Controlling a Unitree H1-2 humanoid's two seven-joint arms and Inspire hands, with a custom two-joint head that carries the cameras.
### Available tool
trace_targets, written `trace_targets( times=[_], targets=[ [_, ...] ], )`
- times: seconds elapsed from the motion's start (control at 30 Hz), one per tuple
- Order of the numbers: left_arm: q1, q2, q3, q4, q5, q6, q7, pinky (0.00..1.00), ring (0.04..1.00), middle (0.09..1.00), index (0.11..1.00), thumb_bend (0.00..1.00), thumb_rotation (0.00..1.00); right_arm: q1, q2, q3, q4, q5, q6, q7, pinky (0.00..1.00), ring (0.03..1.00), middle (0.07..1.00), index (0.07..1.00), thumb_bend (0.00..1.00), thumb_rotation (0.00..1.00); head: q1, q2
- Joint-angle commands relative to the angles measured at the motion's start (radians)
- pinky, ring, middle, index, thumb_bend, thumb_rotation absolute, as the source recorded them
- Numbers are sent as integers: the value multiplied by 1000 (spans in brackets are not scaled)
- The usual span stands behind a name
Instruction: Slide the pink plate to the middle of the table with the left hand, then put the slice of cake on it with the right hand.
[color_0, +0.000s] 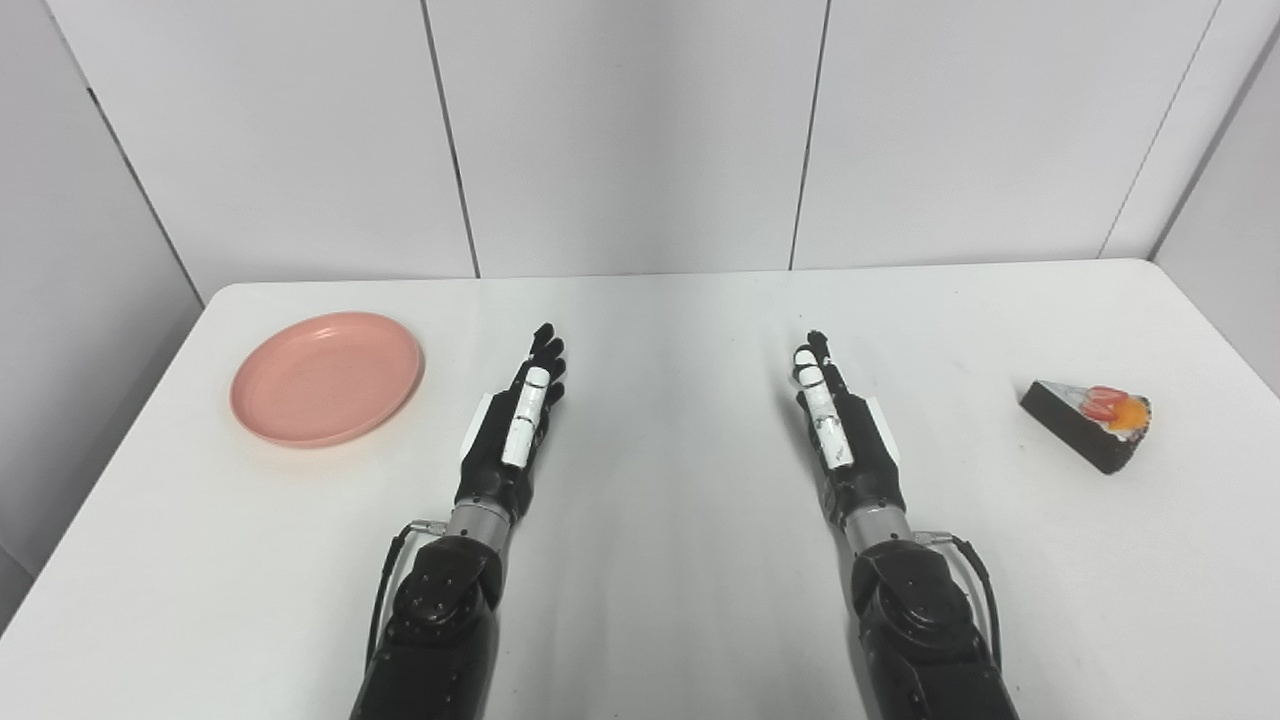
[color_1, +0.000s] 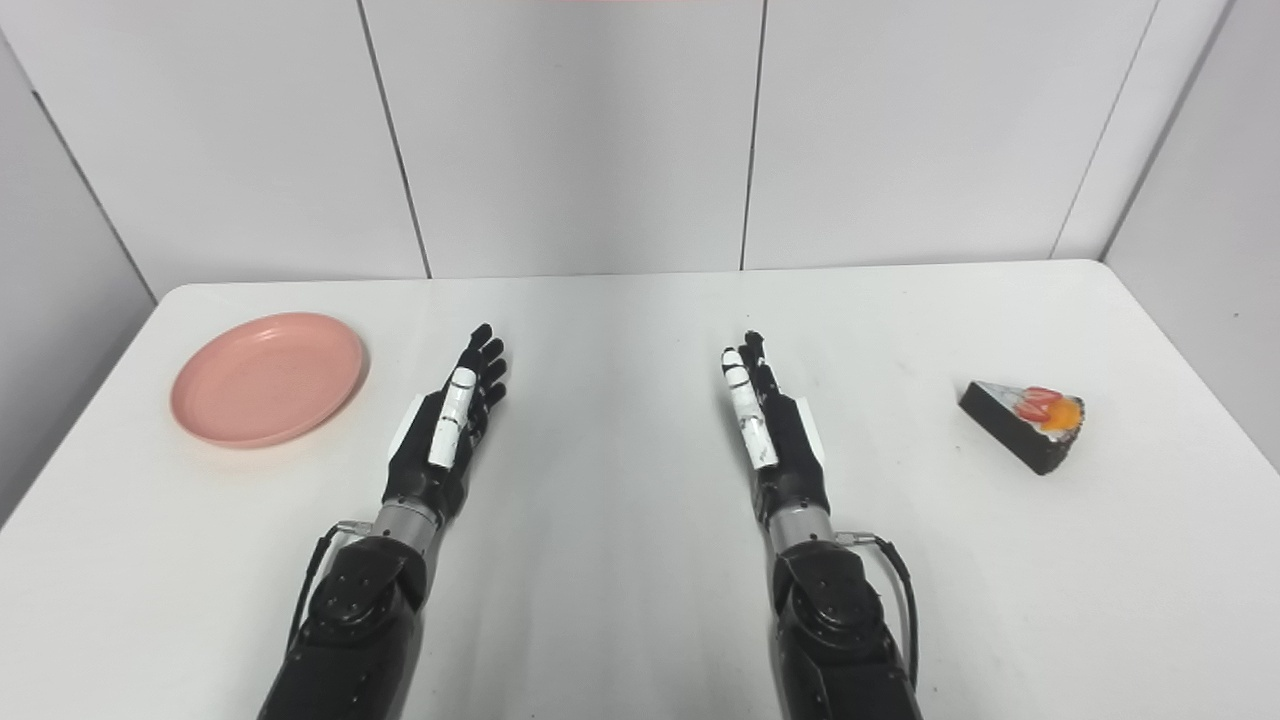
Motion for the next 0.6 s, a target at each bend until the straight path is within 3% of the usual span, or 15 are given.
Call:
trace_targets(
  times=[0.0, 0.57],
  targets=[
    [-18, 5, 4, 1, -1, -24, 2, 1000, 1000, 1000, 1000, 640, 1000, -38, 8, 3, -29, -2, -24, 0, 1000, 973, 981, 993, 454, 929, 1, -1],
    [-16, 3, 7, 0, -5, -29, -2, 1000, 1000, 1000, 1000, 631, 1000, -39, 7, 1, -25, 2, -24, 3, 1000, 975, 983, 993, 458, 920, 1, 0]
  ],
)
